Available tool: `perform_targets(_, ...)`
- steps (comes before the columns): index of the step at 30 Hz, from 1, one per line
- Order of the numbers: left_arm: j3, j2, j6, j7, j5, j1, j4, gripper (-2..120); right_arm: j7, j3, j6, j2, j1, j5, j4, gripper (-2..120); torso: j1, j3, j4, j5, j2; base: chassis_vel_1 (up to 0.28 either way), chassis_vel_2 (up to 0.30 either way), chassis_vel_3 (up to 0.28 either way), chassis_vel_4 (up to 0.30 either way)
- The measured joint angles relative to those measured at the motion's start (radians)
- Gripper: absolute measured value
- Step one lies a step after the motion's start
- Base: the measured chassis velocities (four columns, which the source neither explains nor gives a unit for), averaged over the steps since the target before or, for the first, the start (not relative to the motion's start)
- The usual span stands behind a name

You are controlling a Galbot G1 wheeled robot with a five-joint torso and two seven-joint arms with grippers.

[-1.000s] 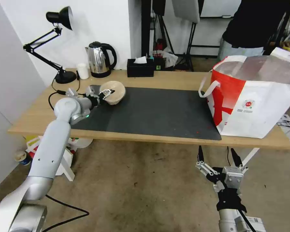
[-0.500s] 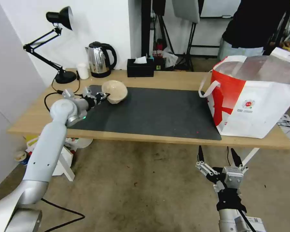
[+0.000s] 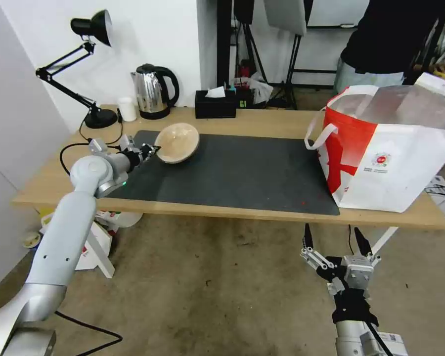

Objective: Pick up the trash from the table and place it into the takeout bag.

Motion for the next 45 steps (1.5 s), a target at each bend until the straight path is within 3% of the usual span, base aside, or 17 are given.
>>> perform_targets(7, -0.015, 0.024, -0.018, 0.004, -0.006, 0.027, -0.047, 0, 0.000, 0.000, 0.000, 0.000, 0.000, 0.000, 0.000, 100, 0.000, 0.000, 0.0001, 0.0000, 0.000, 0.000, 0.000, 0.000, 0.000)
perform_targets(18, -0.046, 0.106, -0.042, 0.004, -0.090, 0.057, -0.211, 0, 0.000, 0.000, 0.000, 0.000, 0.000, 0.000, 0.000, 100, 0.000, 0.000, 0.0002, 0.0001, 0.000, 0.000, 0.000, 0.000, 0.000)
perform_targets(21, -0.020, 0.145, -0.065, 0.015, -0.115, 0.026, -0.267, 0, 0.000, 0.000, 0.000, 0.000, 0.000, 0.000, 0.000, 100, 0.000, 0.000, 0.0002, 0.0003, 0.000, 0.000, 0.000, 0.000, 0.000)
perform_targets(28, 0.035, 0.180, -0.103, 0.052, -0.117, -0.030, -0.287, 0, 0.000, 0.000, 0.000, 0.000, 0.000, 0.000, 0.000, 100, 0.000, 0.000, 0.0000, 0.0001, 0.000, 0.000, 0.000, 0.000, 0.000)
perform_targets(29, 0.049, 0.187, -0.110, 0.058, -0.119, -0.044, -0.290, 0, 0.000, 0.000, 0.000, 0.000, 0.000, 0.000, 0.000, 100, 0.000, 0.000, 0.0000, 0.0002, 0.000, 0.000, 0.000, 0.000, 0.000)
perform_targets(31, 0.152, 0.225, -0.167, 0.099, -0.130, -0.128, -0.309, 0, 0.000, 0.000, 0.000, 0.000, 0.000, 0.000, 0.000, 100, 0.000, 0.000, 0.0000, 0.0003, 0.000, 0.000, 0.000, 0.000, 0.000)
perform_targets(35, 0.196, 0.235, -0.213, 0.131, -0.129, -0.168, -0.322, 0, 0.000, 0.000, 0.000, 0.000, 0.000, 0.000, 0.000, 100, 0.000, 0.000, 0.0001, -0.0001, 0.000, 0.000, 0.000, 0.000, 0.000)
perform_targets(37, 0.269, 0.244, -0.275, 0.196, -0.128, -0.241, -0.325, 0, 0.000, 0.000, 0.000, 0.000, 0.000, 0.000, 0.000, 100, 0.000, 0.000, 0.0001, 0.0000, 0.000, 0.000, 0.000, 0.000, 0.000)
perform_targets(39, 0.296, 0.247, -0.293, 0.227, -0.128, -0.269, -0.318, 0, 0.000, 0.000, 0.000, 0.000, 0.000, 0.000, 0.000, 100, 0.000, 0.000, -0.0001, 0.0002, 0.000, 0.000, 0.000, 0.000, 0.000)
perform_targets(42, 0.415, 0.251, -0.364, 0.332, -0.127, -0.371, -0.271, 0, 0.000, 0.000, 0.000, 0.000, 0.000, 0.000, 0.000, 100, 0.000, 0.000, 0.0002, 0.0000, 0.000, 0.000, 0.000, 0.000, 0.000)
perform_targets(45, 0.481, 0.242, -0.385, 0.357, -0.131, -0.426, -0.240, 0, 0.000, 0.000, 0.000, 0.000, 0.000, 0.000, 0.000, 100, 0.000, 0.000, 0.0002, 0.0000, 0.000, 0.000, 0.000, 0.000, 0.000)
